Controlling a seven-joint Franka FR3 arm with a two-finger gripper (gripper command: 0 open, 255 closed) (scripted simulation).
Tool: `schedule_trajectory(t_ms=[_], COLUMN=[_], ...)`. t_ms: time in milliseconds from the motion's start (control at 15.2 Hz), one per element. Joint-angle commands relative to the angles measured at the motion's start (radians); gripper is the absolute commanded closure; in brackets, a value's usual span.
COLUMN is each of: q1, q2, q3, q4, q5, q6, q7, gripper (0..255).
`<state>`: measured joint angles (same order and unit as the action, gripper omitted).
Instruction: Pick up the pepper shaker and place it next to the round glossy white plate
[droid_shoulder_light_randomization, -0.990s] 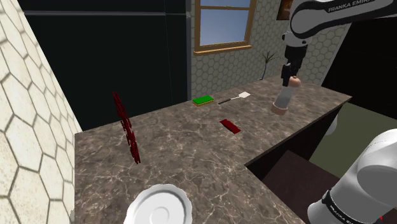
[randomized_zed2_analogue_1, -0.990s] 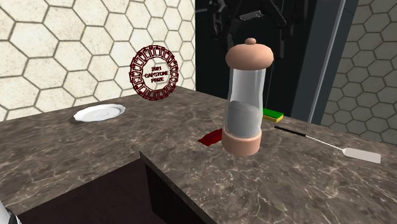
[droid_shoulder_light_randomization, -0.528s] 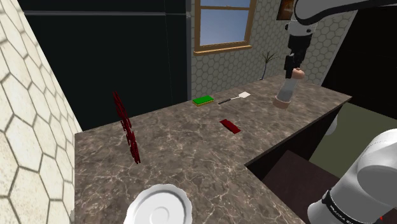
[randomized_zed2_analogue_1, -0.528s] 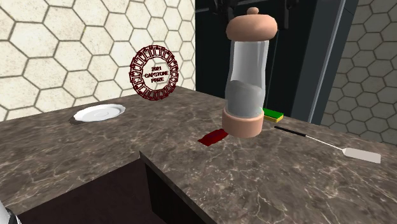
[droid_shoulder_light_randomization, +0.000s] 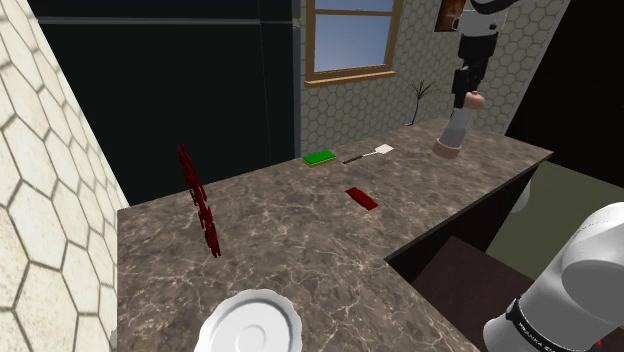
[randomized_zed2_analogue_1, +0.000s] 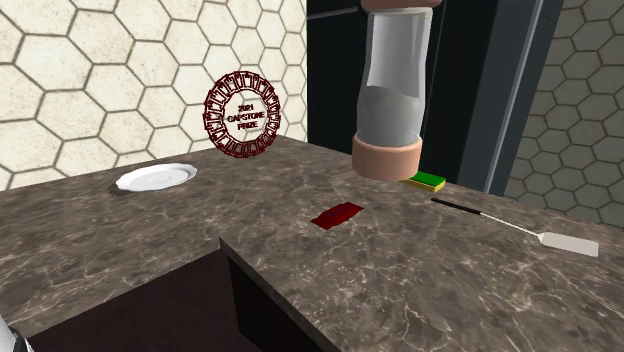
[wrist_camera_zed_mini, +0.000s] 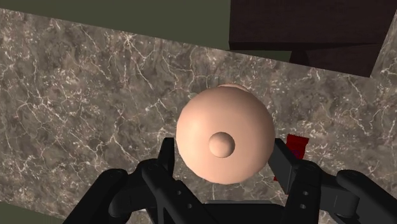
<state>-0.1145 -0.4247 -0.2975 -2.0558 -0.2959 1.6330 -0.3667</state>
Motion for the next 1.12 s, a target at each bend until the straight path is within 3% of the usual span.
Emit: schedule_trajectory(t_ms=[0,594,1056], q1=[0.001,0.006,0.038], q2=[0.003,0.034,-0.127], q3=[0.003,0.011,0.144], q4=[0.03,0.171,0.036], q5=[0.003,0.013,0.044], q6=[-0.026,-0.136,-0.199], q7=[-0.004,-0.028,0.13], gripper=[255,255,255])
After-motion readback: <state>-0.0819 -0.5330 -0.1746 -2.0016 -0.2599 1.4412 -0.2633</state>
